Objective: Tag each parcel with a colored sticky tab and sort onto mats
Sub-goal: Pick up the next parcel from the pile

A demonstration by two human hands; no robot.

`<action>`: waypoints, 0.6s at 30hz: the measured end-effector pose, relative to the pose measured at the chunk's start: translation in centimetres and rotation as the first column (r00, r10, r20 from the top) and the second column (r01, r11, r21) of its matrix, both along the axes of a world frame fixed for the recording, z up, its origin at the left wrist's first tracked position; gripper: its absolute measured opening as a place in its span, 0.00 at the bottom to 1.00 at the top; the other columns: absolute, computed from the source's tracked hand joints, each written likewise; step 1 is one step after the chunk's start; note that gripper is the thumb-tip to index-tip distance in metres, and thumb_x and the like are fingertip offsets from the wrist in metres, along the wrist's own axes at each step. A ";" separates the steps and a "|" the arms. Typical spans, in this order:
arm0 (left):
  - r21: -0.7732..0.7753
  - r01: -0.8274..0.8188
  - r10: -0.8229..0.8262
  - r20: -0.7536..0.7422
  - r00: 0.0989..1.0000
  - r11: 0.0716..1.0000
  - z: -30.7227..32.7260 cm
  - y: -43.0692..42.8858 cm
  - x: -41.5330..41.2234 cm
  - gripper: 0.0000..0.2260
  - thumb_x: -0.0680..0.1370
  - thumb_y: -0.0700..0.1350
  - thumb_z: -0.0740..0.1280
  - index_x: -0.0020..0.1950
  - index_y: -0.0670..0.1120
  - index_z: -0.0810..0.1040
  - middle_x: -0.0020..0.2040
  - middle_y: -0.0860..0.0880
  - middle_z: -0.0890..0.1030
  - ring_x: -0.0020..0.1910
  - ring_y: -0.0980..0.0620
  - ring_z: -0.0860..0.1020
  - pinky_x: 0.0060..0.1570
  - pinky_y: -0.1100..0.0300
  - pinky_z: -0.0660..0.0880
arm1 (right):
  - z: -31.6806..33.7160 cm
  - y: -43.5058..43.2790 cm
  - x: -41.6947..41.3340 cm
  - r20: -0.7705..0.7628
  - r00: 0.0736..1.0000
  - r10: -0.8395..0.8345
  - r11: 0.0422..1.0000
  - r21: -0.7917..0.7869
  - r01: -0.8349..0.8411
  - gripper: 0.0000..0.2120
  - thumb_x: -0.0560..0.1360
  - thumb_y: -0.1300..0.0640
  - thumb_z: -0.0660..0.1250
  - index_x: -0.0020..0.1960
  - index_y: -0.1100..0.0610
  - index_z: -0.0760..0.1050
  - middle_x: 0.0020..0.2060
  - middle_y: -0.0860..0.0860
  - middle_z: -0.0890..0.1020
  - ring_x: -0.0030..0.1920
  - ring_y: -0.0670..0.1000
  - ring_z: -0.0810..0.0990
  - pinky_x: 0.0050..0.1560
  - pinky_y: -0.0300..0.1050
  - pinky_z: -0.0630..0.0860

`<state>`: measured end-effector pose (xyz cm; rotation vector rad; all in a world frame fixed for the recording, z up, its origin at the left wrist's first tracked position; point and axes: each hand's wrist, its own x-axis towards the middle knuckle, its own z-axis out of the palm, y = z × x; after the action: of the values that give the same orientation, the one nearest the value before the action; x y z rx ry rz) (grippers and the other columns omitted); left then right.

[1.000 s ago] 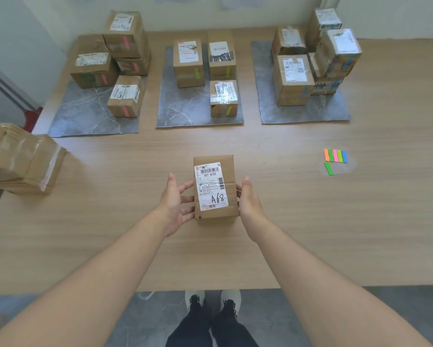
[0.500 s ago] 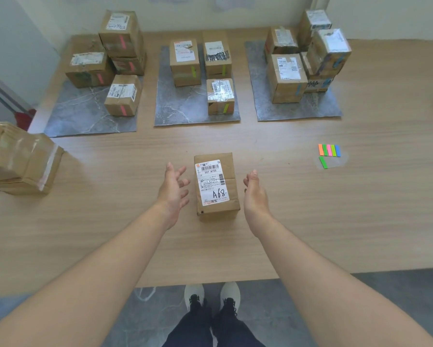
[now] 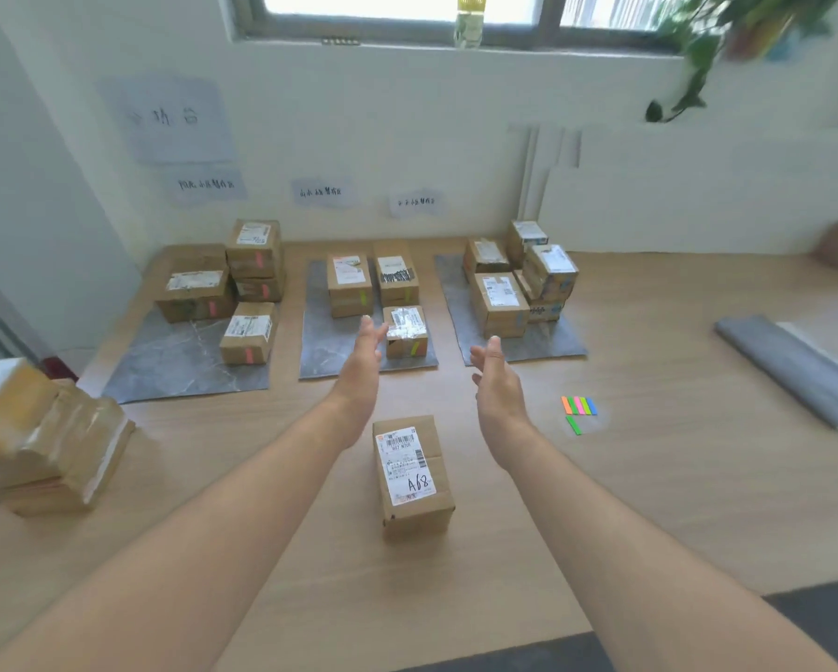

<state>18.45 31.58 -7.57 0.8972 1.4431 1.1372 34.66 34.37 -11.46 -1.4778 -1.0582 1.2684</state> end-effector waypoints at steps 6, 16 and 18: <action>0.090 0.096 -0.096 -0.011 0.995 0.991 3.3 -0.1 1.3 0.27 0.84 0.63 0.42 0.79 0.56 0.62 0.80 0.48 0.59 0.79 0.48 0.58 0.79 0.44 0.48 | 3.5 -0.5 0.4 -0.026 0.999 -0.024 0.996 0.085 0.026 0.27 0.84 0.37 0.48 0.70 0.52 0.74 0.71 0.48 0.76 0.71 0.52 0.72 0.76 0.57 0.64; 0.011 0.143 -0.142 -0.065 0.988 0.990 0.7 1.6 5.6 0.28 0.82 0.66 0.42 0.79 0.57 0.63 0.80 0.43 0.61 0.79 0.44 0.58 0.78 0.42 0.50 | 0.7 0.1 4.3 -0.055 0.997 -0.049 0.998 0.045 0.051 0.24 0.84 0.36 0.48 0.64 0.47 0.76 0.65 0.46 0.78 0.67 0.52 0.74 0.73 0.59 0.68; -0.018 0.145 -0.146 -0.069 0.987 0.989 -0.1 2.6 7.2 0.29 0.82 0.67 0.41 0.79 0.58 0.62 0.80 0.44 0.61 0.79 0.44 0.57 0.78 0.40 0.48 | -0.4 1.0 5.9 -0.067 0.997 -0.047 0.998 0.025 0.049 0.25 0.85 0.37 0.48 0.66 0.49 0.76 0.65 0.46 0.78 0.67 0.52 0.75 0.73 0.59 0.68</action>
<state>25.60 34.20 -7.67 1.0257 1.4152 0.9955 40.52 35.39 -11.86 -1.4232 -0.9868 1.2562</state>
